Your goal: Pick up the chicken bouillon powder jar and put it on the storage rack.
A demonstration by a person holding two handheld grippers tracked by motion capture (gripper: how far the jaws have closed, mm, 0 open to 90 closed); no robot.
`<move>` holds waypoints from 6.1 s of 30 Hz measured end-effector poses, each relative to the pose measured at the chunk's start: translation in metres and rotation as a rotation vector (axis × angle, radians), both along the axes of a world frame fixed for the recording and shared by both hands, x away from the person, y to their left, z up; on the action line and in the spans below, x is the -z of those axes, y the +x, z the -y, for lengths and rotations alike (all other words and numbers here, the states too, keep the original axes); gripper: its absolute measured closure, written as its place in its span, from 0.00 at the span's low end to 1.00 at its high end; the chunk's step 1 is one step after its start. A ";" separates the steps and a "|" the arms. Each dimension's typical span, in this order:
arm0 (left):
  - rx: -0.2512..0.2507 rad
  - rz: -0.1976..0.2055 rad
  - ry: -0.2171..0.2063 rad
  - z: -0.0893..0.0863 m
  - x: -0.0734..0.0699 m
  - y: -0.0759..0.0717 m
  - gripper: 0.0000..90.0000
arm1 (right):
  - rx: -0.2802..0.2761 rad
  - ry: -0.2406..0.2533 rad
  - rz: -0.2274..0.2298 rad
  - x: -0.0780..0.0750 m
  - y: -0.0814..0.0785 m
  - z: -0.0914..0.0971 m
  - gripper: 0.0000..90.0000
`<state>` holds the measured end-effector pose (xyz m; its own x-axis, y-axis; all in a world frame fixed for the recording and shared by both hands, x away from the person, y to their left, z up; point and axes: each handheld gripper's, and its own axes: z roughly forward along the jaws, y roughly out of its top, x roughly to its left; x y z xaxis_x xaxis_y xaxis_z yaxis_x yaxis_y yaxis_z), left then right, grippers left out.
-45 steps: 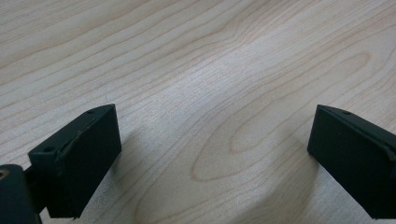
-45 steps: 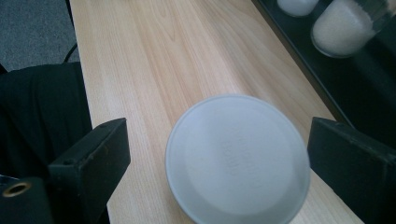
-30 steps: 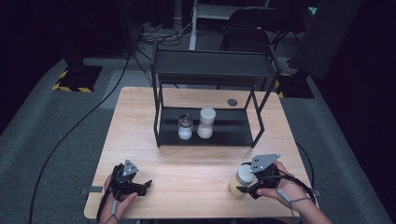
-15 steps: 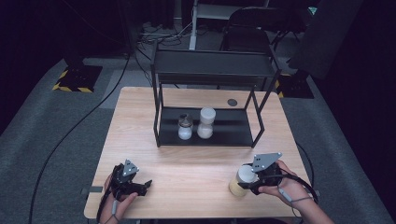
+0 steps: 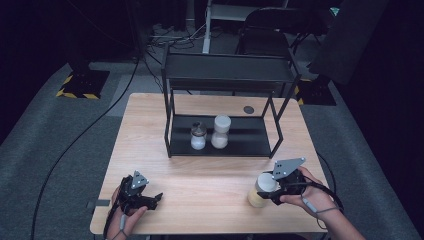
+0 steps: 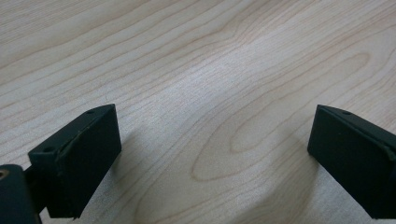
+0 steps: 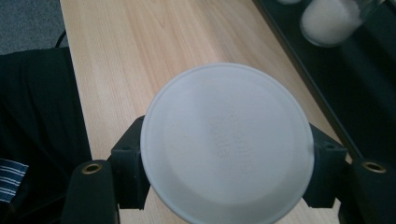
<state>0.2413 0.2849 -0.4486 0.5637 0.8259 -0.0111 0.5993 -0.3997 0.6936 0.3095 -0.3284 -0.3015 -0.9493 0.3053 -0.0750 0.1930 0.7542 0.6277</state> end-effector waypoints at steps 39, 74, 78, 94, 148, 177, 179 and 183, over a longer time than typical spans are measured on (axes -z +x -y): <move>0.009 -0.004 0.000 0.001 0.000 0.000 0.00 | 0.094 0.037 0.080 -0.049 0.064 0.018 0.37; 0.009 -0.003 0.000 0.001 0.000 0.001 0.00 | 0.104 0.030 0.089 -0.054 0.149 -0.026 0.37; 0.009 -0.003 0.000 0.001 0.000 0.001 0.00 | 0.104 0.017 0.084 -0.046 0.159 -0.033 0.37; 0.009 -0.003 -0.001 0.001 0.000 0.001 0.00 | 0.122 0.003 0.043 -0.018 0.186 -0.048 0.37; 0.009 -0.003 -0.001 0.001 0.000 0.001 0.00 | 0.147 0.043 0.040 -0.023 0.161 -0.044 0.09; 0.009 -0.003 0.000 0.001 0.000 0.001 0.00 | 0.090 0.153 0.090 -0.047 0.072 0.010 0.08; 0.009 -0.003 0.000 0.001 0.000 0.001 0.00 | 0.087 0.156 0.088 -0.046 0.067 0.013 0.08; 0.009 -0.003 0.000 0.001 0.000 0.001 0.00 | 0.078 0.164 0.081 -0.040 0.058 0.018 0.08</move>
<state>0.2418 0.2843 -0.4489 0.5711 0.8207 -0.0132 0.5978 -0.4049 0.6918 0.3676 -0.3460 -0.2615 -0.9150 0.3925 -0.0932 0.1910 0.6250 0.7569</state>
